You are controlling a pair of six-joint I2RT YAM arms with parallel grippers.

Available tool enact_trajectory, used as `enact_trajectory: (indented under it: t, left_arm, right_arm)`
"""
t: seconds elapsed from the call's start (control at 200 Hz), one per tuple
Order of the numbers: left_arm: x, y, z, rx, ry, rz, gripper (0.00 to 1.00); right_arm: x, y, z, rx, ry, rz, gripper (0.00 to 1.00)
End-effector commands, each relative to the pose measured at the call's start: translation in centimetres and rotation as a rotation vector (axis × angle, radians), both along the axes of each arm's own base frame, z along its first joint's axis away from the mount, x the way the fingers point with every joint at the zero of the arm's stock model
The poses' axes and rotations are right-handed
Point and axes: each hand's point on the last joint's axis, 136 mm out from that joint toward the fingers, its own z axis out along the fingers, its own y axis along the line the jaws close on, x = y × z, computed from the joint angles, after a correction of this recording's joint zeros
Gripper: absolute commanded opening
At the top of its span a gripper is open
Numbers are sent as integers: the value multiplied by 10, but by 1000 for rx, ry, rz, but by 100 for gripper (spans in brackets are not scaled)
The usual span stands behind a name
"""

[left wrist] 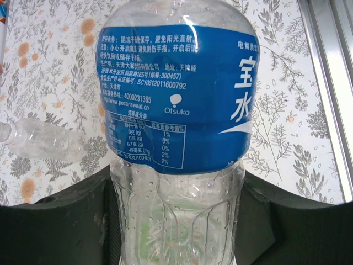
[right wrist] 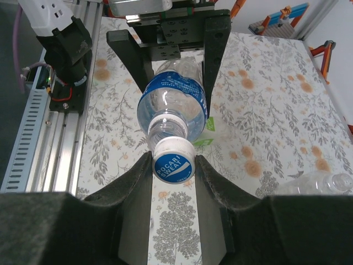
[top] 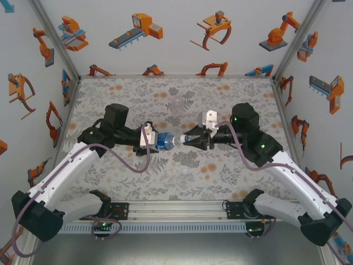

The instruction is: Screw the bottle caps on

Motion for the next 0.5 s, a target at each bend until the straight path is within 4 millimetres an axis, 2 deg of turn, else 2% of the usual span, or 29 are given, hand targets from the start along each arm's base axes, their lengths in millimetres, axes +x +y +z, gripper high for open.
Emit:
enact_trajectory:
  t: [0.0, 0.496]
  left_arm:
    - [-10, -1, 5, -18, 16, -36, 0]
    - [-10, -1, 6, -20, 21, -35, 0]
  right_arm:
    - [-5, 5, 9, 32, -29, 36, 0]
    - [-7, 13, -2, 13, 4, 56, 0]
